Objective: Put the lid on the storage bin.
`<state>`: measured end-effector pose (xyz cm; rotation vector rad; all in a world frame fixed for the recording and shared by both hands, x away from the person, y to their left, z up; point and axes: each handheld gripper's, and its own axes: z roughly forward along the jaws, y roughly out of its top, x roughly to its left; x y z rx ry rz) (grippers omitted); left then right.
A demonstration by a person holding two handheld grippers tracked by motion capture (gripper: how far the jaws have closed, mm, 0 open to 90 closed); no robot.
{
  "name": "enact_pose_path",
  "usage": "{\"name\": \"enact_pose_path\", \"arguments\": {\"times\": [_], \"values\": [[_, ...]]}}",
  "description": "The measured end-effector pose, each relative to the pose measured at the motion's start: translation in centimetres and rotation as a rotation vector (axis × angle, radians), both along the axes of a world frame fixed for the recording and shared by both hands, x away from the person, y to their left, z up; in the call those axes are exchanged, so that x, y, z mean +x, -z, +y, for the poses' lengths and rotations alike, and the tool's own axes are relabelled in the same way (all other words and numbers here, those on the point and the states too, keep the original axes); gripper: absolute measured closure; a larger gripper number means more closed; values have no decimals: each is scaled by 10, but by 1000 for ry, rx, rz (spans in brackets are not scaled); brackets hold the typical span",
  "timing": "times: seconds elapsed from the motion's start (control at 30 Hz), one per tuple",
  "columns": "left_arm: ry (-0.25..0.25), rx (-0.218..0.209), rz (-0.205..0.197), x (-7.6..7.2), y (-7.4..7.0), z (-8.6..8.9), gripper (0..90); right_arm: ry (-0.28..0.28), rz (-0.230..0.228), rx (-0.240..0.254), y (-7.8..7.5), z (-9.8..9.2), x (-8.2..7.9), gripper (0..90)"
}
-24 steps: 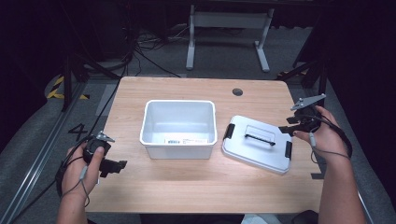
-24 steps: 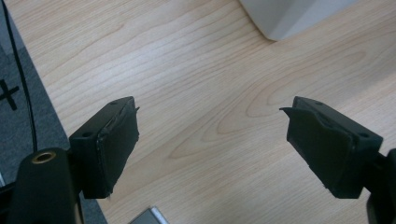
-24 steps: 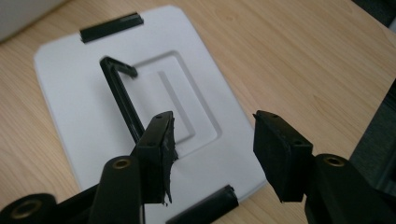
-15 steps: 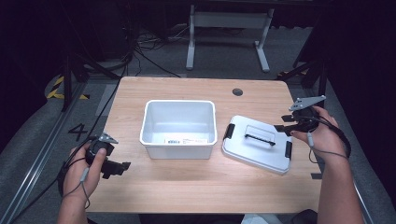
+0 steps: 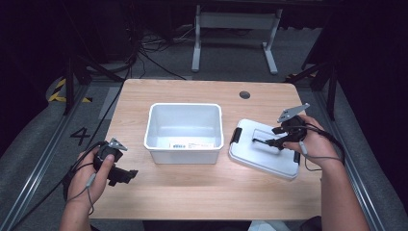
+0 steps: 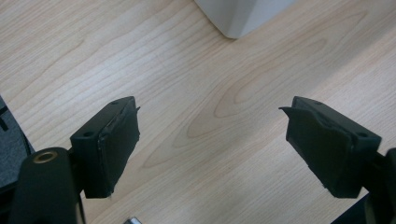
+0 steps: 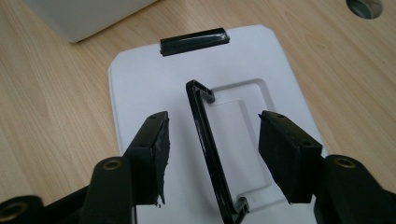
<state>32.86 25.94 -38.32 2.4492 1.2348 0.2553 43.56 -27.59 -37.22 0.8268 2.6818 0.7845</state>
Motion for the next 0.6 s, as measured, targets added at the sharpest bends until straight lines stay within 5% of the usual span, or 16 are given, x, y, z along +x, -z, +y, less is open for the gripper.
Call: {"name": "enact_pose_path", "arguments": {"times": [0.6], "values": [[38, 19, 32, 3, 6, -5, 177, -31, 82, -179, 42, 21, 14, 512]]}}
